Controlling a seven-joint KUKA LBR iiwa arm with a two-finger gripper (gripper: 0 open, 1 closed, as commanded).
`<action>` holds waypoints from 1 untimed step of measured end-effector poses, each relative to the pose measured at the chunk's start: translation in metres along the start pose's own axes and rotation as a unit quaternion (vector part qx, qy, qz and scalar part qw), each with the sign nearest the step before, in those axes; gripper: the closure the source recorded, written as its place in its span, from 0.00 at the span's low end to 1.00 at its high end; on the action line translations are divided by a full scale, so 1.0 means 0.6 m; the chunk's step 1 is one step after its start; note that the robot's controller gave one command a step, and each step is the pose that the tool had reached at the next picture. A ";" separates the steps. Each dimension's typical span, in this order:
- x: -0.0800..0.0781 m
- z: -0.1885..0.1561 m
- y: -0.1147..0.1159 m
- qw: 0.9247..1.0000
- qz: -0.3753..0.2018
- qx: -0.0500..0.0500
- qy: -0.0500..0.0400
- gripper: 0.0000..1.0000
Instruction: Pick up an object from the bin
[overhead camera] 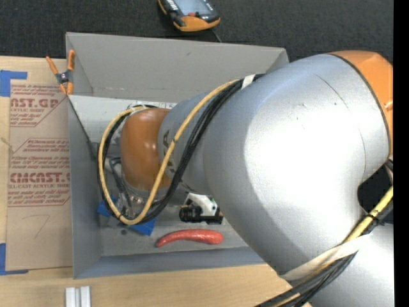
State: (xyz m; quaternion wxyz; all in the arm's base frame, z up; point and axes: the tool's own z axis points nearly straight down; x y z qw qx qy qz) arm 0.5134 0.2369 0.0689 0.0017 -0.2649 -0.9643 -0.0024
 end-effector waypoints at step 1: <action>0.000 0.000 0.000 1.000 0.000 0.000 0.000 1.00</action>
Offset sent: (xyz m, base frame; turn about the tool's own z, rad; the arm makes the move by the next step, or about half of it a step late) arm 0.0004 0.0001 0.0211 -0.0008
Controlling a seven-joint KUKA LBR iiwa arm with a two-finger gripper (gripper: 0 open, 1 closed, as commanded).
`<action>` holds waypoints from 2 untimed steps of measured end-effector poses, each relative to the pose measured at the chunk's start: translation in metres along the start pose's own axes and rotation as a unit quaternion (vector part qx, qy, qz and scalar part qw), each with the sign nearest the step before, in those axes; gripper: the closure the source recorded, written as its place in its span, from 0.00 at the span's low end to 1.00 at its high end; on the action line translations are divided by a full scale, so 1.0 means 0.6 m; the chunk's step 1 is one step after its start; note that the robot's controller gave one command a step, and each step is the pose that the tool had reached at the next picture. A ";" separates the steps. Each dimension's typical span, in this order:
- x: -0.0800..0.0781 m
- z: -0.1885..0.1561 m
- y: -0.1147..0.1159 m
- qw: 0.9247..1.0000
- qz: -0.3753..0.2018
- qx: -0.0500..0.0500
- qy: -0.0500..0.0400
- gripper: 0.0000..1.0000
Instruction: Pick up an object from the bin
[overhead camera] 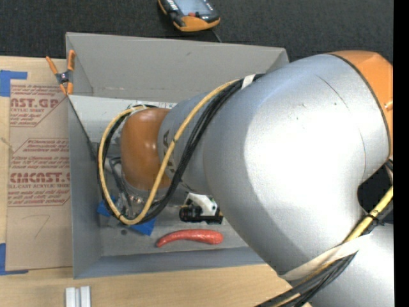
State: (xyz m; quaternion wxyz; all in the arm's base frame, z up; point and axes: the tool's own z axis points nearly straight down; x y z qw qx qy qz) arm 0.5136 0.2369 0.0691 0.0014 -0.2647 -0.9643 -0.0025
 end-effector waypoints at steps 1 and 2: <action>0.001 -0.015 -0.001 1.000 0.000 0.001 0.001 1.00; 0.001 -0.030 0.000 1.000 0.000 0.000 0.001 1.00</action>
Offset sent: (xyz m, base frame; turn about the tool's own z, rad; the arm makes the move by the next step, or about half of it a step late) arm -0.0009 -0.0001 0.0271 -0.0003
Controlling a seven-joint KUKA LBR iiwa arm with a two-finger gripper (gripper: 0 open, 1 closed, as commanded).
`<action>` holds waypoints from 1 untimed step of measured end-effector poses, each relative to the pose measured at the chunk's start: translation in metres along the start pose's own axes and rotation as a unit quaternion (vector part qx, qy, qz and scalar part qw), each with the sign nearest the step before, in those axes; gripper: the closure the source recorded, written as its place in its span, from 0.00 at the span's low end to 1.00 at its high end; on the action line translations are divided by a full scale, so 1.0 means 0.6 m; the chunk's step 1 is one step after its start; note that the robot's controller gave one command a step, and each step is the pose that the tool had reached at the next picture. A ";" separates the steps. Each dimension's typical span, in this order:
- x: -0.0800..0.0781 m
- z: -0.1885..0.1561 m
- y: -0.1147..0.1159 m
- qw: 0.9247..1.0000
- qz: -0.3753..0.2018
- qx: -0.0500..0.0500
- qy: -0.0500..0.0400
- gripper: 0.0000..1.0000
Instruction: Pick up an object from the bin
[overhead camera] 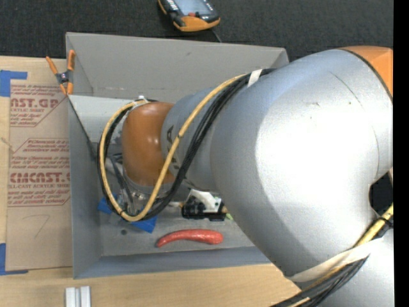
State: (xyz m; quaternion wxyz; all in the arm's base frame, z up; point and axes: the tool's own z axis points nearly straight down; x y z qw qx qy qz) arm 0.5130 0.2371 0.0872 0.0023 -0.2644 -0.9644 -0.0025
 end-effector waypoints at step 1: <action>0.001 -0.030 -0.001 1.000 0.000 0.001 0.001 1.00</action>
Offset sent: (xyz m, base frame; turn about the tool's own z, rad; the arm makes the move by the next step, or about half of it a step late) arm -0.0008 -0.0003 0.0321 -0.0001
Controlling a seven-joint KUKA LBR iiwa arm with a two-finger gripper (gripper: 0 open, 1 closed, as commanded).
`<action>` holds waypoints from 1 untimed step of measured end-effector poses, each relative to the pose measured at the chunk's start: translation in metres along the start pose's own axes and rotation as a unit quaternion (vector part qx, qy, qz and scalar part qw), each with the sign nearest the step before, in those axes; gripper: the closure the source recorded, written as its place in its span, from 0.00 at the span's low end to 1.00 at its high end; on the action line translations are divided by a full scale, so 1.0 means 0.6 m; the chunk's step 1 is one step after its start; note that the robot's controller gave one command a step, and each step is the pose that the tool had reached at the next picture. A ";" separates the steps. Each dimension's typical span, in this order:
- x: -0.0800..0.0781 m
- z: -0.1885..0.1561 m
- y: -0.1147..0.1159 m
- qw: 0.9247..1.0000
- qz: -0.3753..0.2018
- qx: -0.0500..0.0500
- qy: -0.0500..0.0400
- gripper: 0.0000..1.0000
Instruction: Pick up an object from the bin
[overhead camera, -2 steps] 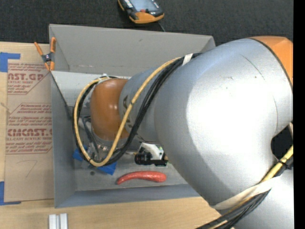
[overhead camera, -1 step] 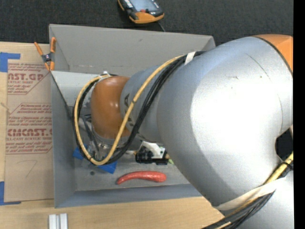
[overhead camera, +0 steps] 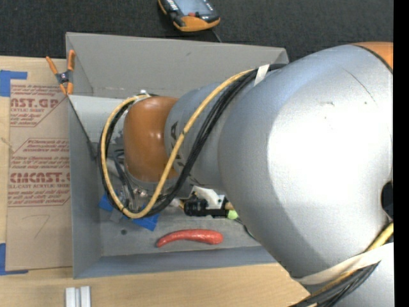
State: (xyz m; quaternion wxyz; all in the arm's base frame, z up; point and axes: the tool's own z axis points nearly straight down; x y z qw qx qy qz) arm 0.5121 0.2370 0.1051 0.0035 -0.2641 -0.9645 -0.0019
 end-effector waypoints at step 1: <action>0.000 -0.017 0.001 1.000 0.000 -0.001 0.000 1.00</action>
Offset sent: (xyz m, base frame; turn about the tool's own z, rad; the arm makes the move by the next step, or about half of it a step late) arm 0.0007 0.0003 0.0755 -0.0001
